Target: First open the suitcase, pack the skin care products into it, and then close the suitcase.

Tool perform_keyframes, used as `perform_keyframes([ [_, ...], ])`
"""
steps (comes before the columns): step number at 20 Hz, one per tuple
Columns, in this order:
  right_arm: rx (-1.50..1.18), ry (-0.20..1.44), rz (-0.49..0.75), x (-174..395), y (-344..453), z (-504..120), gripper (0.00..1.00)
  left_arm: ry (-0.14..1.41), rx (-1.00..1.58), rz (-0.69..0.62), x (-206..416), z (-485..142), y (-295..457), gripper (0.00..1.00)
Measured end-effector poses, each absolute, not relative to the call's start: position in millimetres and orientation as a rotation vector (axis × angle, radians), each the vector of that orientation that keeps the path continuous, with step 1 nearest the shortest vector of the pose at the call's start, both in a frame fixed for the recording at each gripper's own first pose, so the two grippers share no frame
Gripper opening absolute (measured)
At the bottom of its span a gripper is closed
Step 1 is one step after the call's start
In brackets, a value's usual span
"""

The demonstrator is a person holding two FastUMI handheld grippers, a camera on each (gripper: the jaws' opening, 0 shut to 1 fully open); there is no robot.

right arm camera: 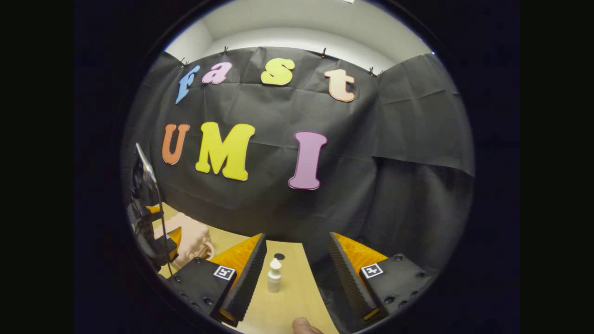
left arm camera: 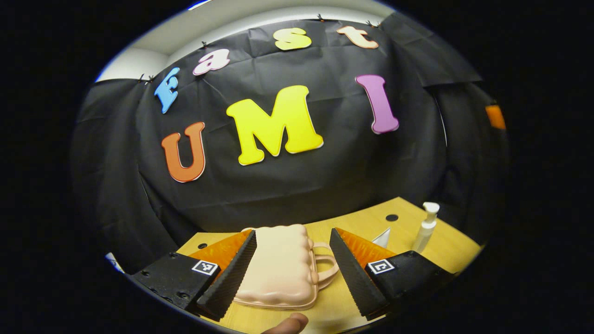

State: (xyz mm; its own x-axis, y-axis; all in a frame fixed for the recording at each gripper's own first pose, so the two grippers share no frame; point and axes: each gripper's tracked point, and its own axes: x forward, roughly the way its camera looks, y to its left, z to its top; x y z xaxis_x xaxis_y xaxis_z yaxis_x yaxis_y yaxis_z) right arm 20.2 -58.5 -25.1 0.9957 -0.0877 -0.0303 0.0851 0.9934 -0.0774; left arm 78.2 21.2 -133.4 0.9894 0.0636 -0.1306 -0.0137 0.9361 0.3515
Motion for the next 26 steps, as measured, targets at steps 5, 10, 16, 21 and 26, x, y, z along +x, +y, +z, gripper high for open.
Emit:
perform_keyframes([
  [5,-0.047,0.057,-0.123,21,-82,-39,0.8,0.171,0.667,0.018,96,-187,17,0.98],
  [10,-0.064,0.088,-0.116,21,-93,-54,0.8,0.145,1.014,-0.044,106,-229,-8,0.98],
  [16,-0.047,0.152,-0.12,32,-115,-81,0.8,0.193,1.271,-0.005,116,-271,-2,0.98],
  [21,-0.042,0.209,-0.103,44,-127,-108,0.8,0.244,1.414,0.016,139,-286,7,0.95],
  [26,-0.016,0.256,-0.04,50,-121,-138,0.8,0.307,1.548,0.025,148,-291,13,0.63],
])
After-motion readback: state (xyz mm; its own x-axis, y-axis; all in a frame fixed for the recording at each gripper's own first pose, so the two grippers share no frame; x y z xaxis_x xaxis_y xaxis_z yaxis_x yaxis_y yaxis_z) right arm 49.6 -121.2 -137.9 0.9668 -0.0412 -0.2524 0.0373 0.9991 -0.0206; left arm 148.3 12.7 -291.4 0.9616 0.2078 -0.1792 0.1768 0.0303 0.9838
